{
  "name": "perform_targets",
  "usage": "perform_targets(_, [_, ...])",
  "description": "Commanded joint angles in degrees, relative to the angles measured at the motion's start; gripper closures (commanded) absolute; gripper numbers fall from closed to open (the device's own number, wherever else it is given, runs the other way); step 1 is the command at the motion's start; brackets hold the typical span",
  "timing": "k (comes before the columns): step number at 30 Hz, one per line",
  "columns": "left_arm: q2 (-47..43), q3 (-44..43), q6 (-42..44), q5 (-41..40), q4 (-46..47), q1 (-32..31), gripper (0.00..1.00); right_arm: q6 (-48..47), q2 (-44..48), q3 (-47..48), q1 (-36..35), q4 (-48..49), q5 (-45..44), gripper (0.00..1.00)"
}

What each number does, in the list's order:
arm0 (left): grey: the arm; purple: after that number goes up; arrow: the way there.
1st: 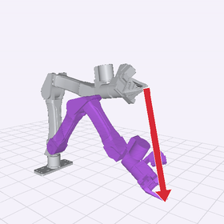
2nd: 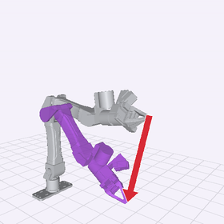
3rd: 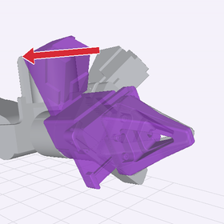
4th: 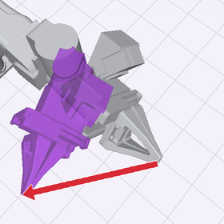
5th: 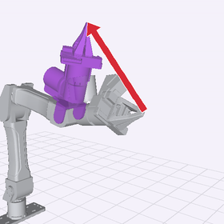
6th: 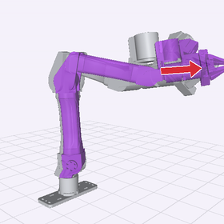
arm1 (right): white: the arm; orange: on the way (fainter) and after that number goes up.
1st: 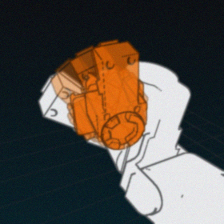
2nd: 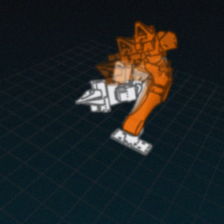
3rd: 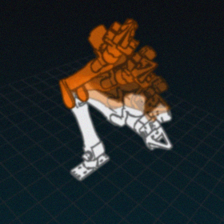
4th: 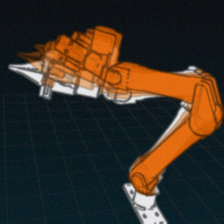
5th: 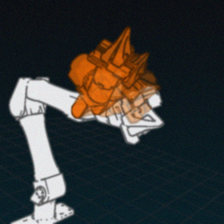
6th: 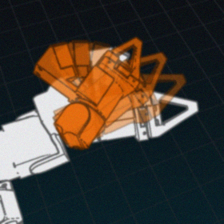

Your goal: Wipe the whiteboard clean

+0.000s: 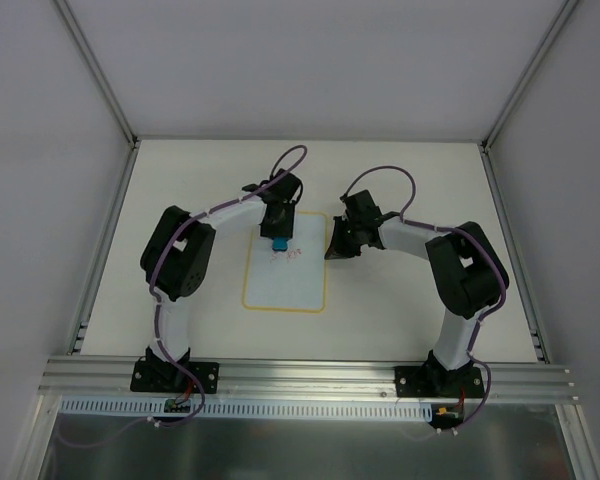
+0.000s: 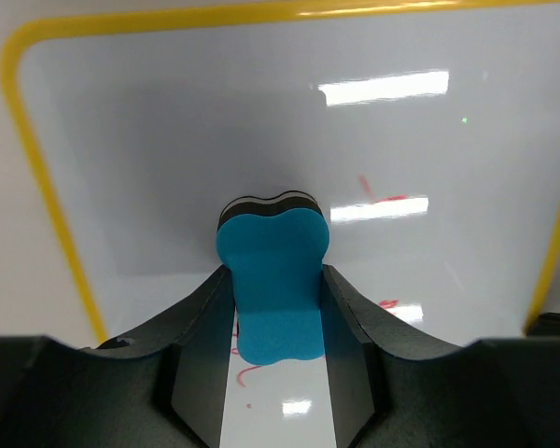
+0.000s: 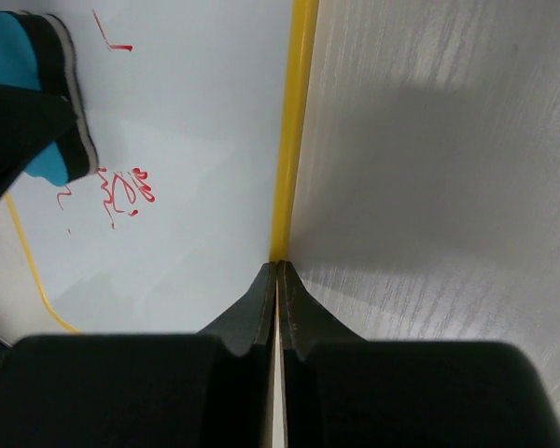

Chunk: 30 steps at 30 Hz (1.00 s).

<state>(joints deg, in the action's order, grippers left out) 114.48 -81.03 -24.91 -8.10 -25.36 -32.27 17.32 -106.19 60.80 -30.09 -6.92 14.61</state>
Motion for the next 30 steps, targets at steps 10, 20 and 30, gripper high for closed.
perform_targets(10, [15.95, -18.45, 7.42, 6.5, -7.15, -3.5, 1.0, -2.03, -5.78, -3.4, -0.06, -7.15, -7.58, 1.0])
perform_targets(20, [10.34, -9.07, 1.1, 3.8, -7.59, -2.1, 1.0, -0.71, -6.92, -3.14, -0.06, -7.15, -7.05, 1.0])
perform_targets(30, [-2.31, 6.67, 1.7, -0.25, -7.51, 5.29, 1.0, -0.18, -7.45, -3.67, 0.03, -6.88, -7.58, 1.0])
